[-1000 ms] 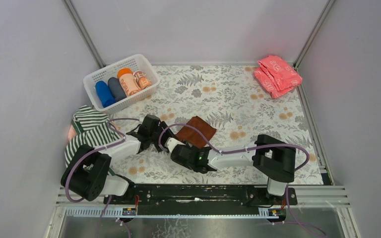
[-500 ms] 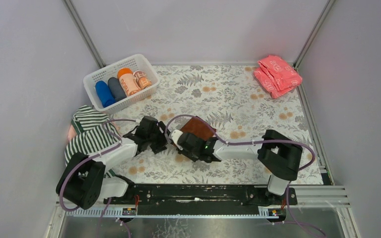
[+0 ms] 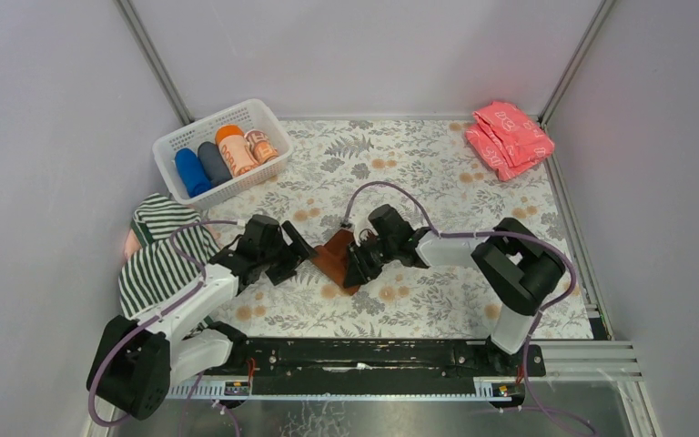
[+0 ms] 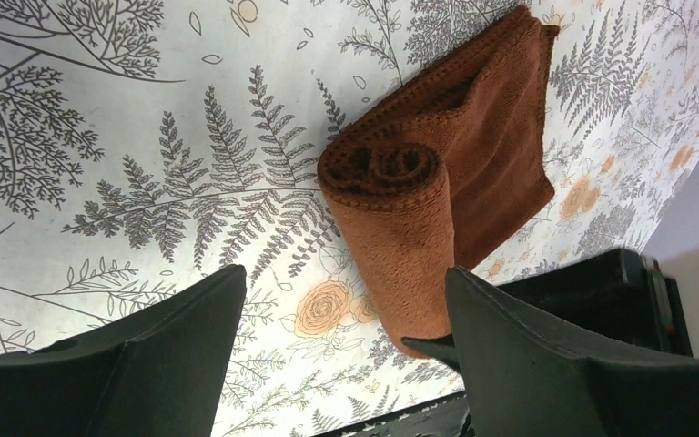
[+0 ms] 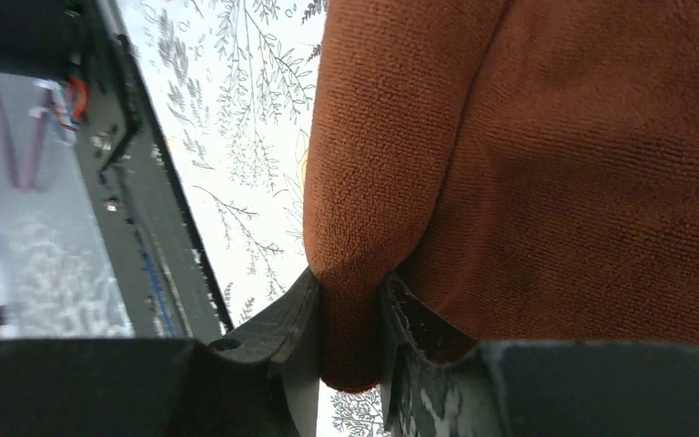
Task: Roll the towels
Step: Roll the towel at the center of the board.
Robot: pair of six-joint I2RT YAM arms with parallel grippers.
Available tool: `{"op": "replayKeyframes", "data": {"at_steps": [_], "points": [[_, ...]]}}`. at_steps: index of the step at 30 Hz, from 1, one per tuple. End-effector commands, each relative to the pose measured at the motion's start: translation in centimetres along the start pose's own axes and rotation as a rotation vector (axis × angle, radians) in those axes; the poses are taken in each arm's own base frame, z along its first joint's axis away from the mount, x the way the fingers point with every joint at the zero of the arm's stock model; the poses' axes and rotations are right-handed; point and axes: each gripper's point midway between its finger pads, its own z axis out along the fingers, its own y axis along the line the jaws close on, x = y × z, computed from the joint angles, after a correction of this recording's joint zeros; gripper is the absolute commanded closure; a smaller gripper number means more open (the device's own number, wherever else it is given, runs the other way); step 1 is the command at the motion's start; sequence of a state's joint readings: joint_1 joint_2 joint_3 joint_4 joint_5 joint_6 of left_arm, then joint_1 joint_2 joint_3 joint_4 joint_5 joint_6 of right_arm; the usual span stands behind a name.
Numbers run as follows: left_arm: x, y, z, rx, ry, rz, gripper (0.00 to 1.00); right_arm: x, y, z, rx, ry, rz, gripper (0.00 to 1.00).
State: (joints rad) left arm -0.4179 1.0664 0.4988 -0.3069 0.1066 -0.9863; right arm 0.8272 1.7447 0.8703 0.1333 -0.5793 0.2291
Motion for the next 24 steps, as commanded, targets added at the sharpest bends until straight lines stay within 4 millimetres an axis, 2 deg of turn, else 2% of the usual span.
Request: {"op": "replayKeyframes", "data": {"at_steps": [1,5,15,21,24], "points": [[0.1,-1.0,-0.2,0.035,0.02,0.004,0.2,-0.8,1.7,-0.3,-0.247,-0.03,0.144,0.75],[0.4,-1.8,0.6,0.049,0.035,0.009,0.2,-0.3,0.8,0.4,-0.276,0.001,0.21,0.75],[-0.4,-3.5,2.3,0.064,0.021,0.008,0.2,0.1,-0.5,1.6,-0.294,0.041,0.265,0.75],[-0.3,-1.4,3.9,-0.018,0.019,0.01,0.22,0.1,-1.1,1.8,-0.261,0.051,0.267,0.74],[0.3,0.4,4.7,-0.076,0.032,0.009,0.27,-0.1,-1.6,1.1,-0.181,0.042,0.249,0.67]]}}
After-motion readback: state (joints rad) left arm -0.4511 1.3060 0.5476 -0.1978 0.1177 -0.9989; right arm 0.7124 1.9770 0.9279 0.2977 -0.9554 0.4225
